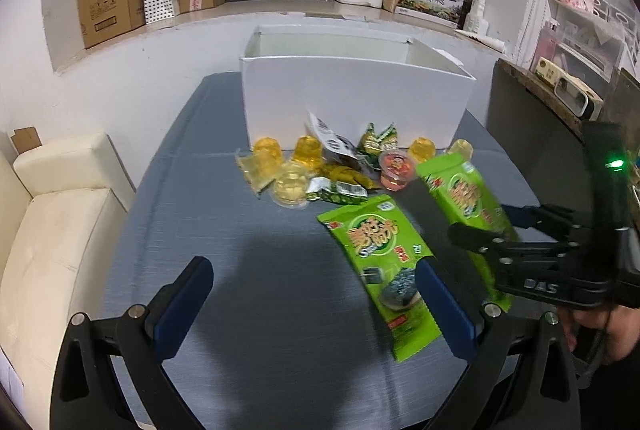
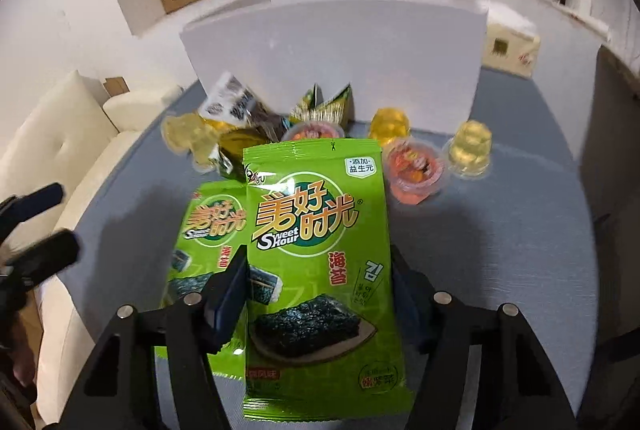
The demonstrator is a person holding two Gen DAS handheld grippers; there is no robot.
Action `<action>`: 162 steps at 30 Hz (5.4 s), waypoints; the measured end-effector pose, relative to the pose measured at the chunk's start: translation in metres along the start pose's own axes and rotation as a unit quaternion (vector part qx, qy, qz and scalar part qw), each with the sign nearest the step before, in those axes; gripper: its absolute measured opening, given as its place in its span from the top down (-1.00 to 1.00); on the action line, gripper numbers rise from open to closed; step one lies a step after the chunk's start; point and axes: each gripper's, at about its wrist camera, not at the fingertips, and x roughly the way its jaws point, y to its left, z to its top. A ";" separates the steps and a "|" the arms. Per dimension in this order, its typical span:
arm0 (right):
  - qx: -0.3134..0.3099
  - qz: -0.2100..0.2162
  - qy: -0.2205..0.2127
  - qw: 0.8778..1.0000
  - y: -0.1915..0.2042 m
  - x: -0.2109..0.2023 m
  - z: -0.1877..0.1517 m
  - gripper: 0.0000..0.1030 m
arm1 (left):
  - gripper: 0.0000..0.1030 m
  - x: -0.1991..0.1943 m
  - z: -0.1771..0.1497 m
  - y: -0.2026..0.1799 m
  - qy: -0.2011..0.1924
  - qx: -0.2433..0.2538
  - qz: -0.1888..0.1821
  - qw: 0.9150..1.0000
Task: Organize snacks
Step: 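Grasp a green seaweed bag from the pile with the right gripper, then grasp another green seaweed bag with the left gripper while the right holds its bag, then lower both green bags into the white box and open both grippers, then grasp the large red jelly cup with the right gripper, then grasp a yellow jelly cup with the left gripper while the right holds the red cup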
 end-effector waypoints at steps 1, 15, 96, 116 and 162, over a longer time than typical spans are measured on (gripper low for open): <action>0.001 -0.004 -0.005 1.000 -0.001 -0.006 -0.001 -0.33 | -1.00 0.002 0.000 -0.003 0.002 0.001 -0.001 1.000; 0.059 -0.051 -0.073 0.994 -0.046 -0.096 -0.032 -0.33 | -0.99 0.087 -0.002 -0.063 0.051 -0.012 0.040 0.998; 0.053 -0.031 -0.133 0.989 -0.040 -0.062 0.126 -1.00 | -1.00 0.014 0.142 0.004 -0.098 0.041 -0.015 0.994; 0.085 -0.047 -0.044 0.994 -0.050 0.015 0.028 -0.94 | -1.00 0.003 0.002 0.020 -0.042 -0.023 -0.006 0.999; 0.061 0.028 -0.068 0.995 -0.015 -0.023 -0.004 0.16 | 0.28 0.121 0.057 0.086 0.034 -0.133 -0.047 0.989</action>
